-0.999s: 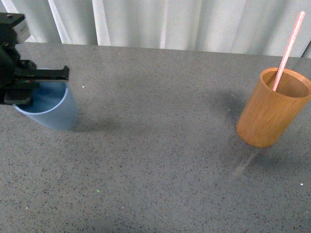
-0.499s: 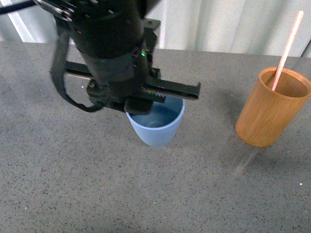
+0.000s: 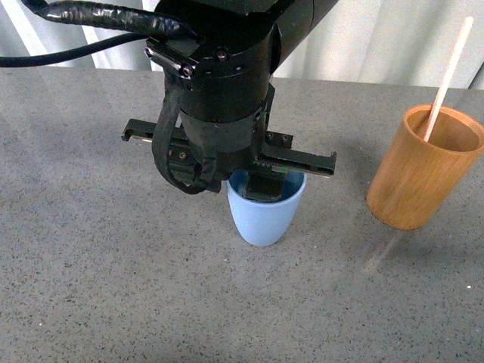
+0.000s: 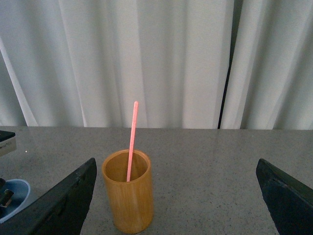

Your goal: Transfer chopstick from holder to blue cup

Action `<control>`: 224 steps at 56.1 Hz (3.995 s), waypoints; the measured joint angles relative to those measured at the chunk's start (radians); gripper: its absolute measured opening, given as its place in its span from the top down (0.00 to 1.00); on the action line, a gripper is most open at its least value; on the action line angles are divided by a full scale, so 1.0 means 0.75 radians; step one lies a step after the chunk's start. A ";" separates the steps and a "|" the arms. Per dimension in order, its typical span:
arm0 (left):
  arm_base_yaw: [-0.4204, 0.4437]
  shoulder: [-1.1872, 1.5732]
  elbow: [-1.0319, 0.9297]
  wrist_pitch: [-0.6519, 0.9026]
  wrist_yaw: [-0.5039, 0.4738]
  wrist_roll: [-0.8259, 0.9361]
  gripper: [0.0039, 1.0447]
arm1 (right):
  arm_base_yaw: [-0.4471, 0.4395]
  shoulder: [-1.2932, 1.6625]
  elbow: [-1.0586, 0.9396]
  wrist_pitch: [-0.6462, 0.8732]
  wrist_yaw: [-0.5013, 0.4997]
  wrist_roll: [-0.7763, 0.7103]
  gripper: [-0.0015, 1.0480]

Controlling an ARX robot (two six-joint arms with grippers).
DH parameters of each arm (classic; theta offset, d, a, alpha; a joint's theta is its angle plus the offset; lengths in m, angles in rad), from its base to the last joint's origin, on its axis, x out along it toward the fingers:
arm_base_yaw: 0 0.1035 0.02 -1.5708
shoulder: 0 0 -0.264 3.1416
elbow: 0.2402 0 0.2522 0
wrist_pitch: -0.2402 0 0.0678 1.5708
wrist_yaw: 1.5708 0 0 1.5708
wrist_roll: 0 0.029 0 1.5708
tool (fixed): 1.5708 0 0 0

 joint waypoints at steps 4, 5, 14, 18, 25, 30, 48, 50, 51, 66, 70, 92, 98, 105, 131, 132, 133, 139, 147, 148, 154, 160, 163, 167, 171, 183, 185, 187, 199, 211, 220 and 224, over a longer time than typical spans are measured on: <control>0.014 -0.038 -0.016 0.004 0.008 0.002 0.53 | 0.000 0.000 0.000 0.000 0.000 0.000 0.10; 0.017 -0.043 -0.018 0.005 0.009 0.003 0.51 | 0.000 0.000 0.000 0.000 0.000 0.000 0.10; 0.073 -0.167 -0.066 0.037 0.031 0.016 0.29 | 0.000 0.000 0.000 0.000 0.000 0.000 0.10; 0.103 -0.228 -0.098 0.063 0.039 0.023 0.20 | 0.000 0.000 0.000 0.000 0.000 0.000 0.10; 0.179 -0.404 -0.217 0.197 0.049 0.041 0.05 | 0.000 0.000 0.000 0.000 0.000 0.000 0.10; 0.238 -0.554 -0.334 0.352 0.081 0.044 0.07 | 0.000 0.000 0.000 0.000 0.000 0.000 0.10; 0.686 -1.576 -1.291 1.366 0.089 0.407 0.54 | 0.000 0.000 0.000 0.000 0.001 0.000 0.10; 0.694 -1.637 -1.352 1.382 0.115 0.422 0.63 | 0.000 0.000 0.000 0.000 -0.005 -0.001 0.10; 0.698 -1.657 -1.381 1.389 0.131 0.430 0.68 | 0.001 0.000 0.000 0.000 -0.006 -0.001 0.10; 0.801 -1.866 -1.625 1.395 0.235 0.456 0.97 | 0.001 0.000 0.000 0.000 -0.001 0.000 0.10; 0.802 -1.918 -1.666 1.375 0.236 0.456 0.97 | -0.030 0.181 0.116 -0.299 -0.068 0.136 0.10; 0.802 -2.181 -1.772 1.226 0.240 0.457 0.97 | -0.460 1.444 0.477 0.563 -0.632 0.016 0.10; 0.802 -2.233 -1.786 1.186 0.239 0.457 0.97 | -0.469 1.728 0.624 0.651 -0.688 -0.004 0.10; 0.802 -2.280 -1.813 1.196 0.237 0.459 0.97 | -0.432 1.969 0.775 0.657 -0.764 -0.020 0.10; 0.802 -2.498 -1.813 0.982 0.240 0.460 0.97 | -0.251 2.385 1.125 0.588 -0.910 0.005 0.10; 0.802 -2.501 -1.813 0.979 0.240 0.460 0.97 | -0.248 2.397 1.133 0.587 -0.912 0.005 0.10; 0.802 -2.507 -1.813 0.973 0.240 0.460 0.97 | -0.245 2.407 1.141 0.583 -0.913 0.004 0.10; 0.802 -2.634 -1.813 0.806 0.240 0.461 0.97 | -0.223 2.449 1.179 0.557 -0.919 0.004 0.12; 0.802 -2.745 -1.813 0.730 0.239 0.460 0.97 | -0.195 2.471 1.200 0.549 -0.914 -0.001 0.37; 0.802 -2.745 -1.813 0.728 0.239 0.461 0.97 | -0.188 2.471 1.201 0.548 -0.914 -0.002 0.42; 0.802 -2.745 -1.813 0.726 0.240 0.461 0.97 | -0.181 2.476 1.209 0.546 -0.910 -0.002 0.65; 0.802 -2.745 -1.813 0.726 0.240 0.461 0.97 | -0.181 2.476 1.223 0.529 -0.921 -0.004 0.91; 0.802 -2.745 -1.812 0.726 0.240 0.461 0.97 | -0.181 2.476 1.231 0.522 -0.936 -0.003 0.98; 0.802 -2.745 -1.813 0.726 0.239 0.461 0.97 | -0.181 2.469 1.234 0.521 -0.955 0.002 0.98; 0.802 -2.745 -1.812 0.725 0.240 0.461 0.97 | -0.187 2.434 1.234 0.514 -0.976 0.012 0.98; 0.802 -2.745 -1.813 0.725 0.239 0.461 0.97 | -0.217 2.222 1.234 0.473 -1.023 0.040 0.98; 0.802 -2.745 -1.813 0.725 0.240 0.461 0.97 | -0.221 2.187 1.236 0.459 -1.028 0.040 0.98; 0.802 -2.745 -1.813 0.725 0.239 0.460 0.97 | -0.226 2.143 1.242 0.450 -1.043 0.044 0.98; 0.802 -2.745 -1.813 0.725 0.240 0.461 0.97 | -0.196 1.969 1.303 0.473 -1.003 0.111 0.98; 0.802 -2.745 -1.813 0.725 0.240 0.460 0.97 | 0.058 1.962 1.251 0.555 -0.874 0.171 0.98; 0.802 -2.745 -1.813 0.725 0.239 0.461 0.97 | 0.234 2.083 1.231 0.672 -0.785 0.253 0.98; 0.802 -2.745 -1.813 0.725 0.240 0.461 0.97 | 0.278 2.126 1.234 0.705 -0.763 0.288 0.98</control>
